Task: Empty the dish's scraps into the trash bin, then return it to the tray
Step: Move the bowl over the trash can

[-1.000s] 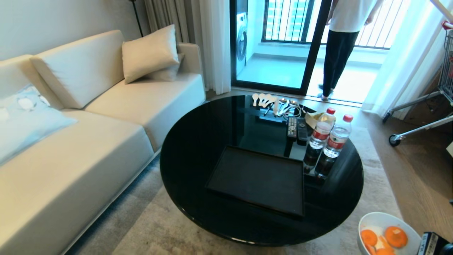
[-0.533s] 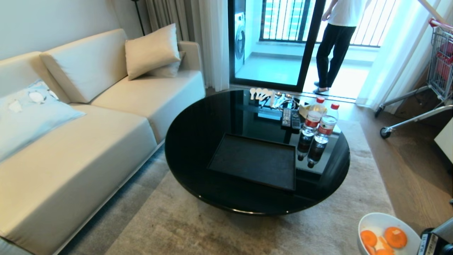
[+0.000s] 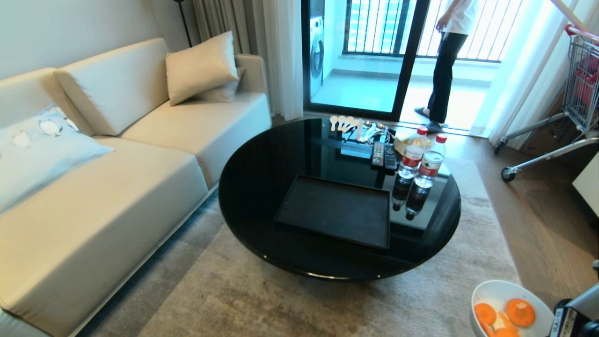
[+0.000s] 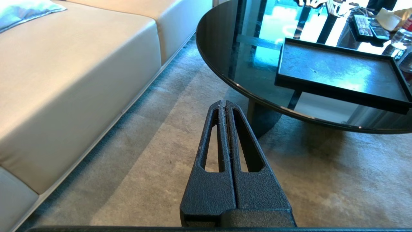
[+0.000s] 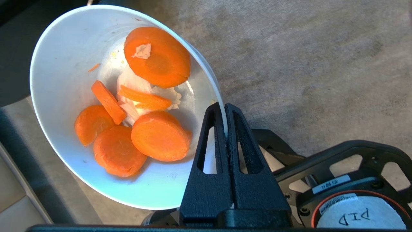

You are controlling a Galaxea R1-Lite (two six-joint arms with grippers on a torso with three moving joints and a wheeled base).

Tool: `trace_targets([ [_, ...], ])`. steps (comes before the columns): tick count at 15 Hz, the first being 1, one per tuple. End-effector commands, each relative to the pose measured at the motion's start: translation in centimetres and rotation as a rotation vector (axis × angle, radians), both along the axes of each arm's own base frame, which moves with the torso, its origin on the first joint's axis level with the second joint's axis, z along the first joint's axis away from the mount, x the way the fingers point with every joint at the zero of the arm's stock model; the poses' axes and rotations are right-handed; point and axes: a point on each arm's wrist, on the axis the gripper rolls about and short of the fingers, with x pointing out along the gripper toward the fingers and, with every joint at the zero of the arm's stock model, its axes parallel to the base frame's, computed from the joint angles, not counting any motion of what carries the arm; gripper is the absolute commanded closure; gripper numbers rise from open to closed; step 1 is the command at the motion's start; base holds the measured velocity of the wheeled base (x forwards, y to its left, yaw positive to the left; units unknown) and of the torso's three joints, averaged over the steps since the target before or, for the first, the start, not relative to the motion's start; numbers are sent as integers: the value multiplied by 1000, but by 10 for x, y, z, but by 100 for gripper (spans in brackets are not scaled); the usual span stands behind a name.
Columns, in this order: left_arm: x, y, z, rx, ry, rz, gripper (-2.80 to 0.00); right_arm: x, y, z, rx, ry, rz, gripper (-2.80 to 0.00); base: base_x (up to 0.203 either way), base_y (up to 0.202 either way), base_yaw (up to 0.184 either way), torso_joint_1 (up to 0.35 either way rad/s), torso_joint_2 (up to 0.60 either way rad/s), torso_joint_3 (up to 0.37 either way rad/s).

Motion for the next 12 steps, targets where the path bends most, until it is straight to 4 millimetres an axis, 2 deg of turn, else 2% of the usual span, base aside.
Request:
trace_targets([
  [1, 0, 0, 0, -1, -1, 0, 0, 2, 1, 0, 2, -4, -3, 0, 0, 0, 0, 0, 0, 0],
  [12, 0, 0, 0, -1, -1, 0, 0, 2, 1, 0, 16, -2, 7, 0, 0, 0, 0, 0, 0, 0],
])
